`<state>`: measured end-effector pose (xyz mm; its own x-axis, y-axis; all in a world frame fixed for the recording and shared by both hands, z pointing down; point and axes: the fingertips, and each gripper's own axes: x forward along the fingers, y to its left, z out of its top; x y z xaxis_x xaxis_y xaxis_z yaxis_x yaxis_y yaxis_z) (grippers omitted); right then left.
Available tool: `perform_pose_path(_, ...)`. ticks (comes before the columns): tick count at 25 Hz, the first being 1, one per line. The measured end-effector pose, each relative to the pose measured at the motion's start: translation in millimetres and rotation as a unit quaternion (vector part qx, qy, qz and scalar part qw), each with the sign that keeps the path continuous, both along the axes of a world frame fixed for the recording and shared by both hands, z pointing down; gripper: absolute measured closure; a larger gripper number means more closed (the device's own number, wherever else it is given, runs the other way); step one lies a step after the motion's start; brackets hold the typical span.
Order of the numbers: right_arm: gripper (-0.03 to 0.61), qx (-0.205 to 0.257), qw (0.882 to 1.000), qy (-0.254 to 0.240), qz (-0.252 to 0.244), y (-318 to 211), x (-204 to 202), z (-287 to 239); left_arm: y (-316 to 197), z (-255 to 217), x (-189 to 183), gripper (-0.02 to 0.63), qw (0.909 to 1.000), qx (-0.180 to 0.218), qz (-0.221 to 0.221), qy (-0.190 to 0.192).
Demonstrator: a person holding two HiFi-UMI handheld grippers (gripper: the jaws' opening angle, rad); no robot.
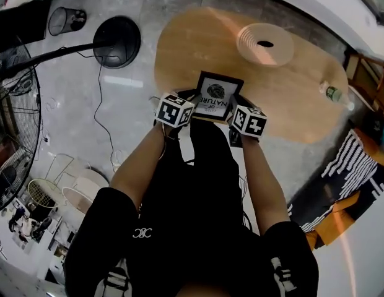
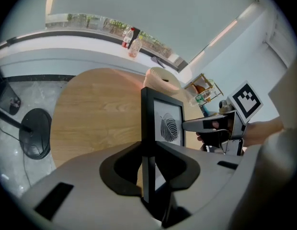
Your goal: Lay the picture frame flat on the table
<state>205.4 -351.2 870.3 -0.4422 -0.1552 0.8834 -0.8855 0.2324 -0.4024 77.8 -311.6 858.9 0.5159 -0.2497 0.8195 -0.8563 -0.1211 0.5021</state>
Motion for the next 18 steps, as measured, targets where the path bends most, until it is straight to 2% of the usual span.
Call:
perform_pose_path(7,0.494,-0.045,0.999,0.007,0.003,-4.8,8.6,81.1,-7.8,81.3,6.7,0.514,0.9993,-0.034,0.016,-0.009)
perform_pose_path(12,0.494,-0.057,0.998,0.013,0.017,-13.8,10.5,114.2,-11.5,118.6,7.2,0.514,0.9977,-0.062,-0.026,0.012)
perform_pose_path(18,0.488,-0.051,0.998,0.016,0.012,-21.9,2.7,126.7,-14.1,143.7,-0.6,0.514,0.9951,-0.084,-0.052,0.006)
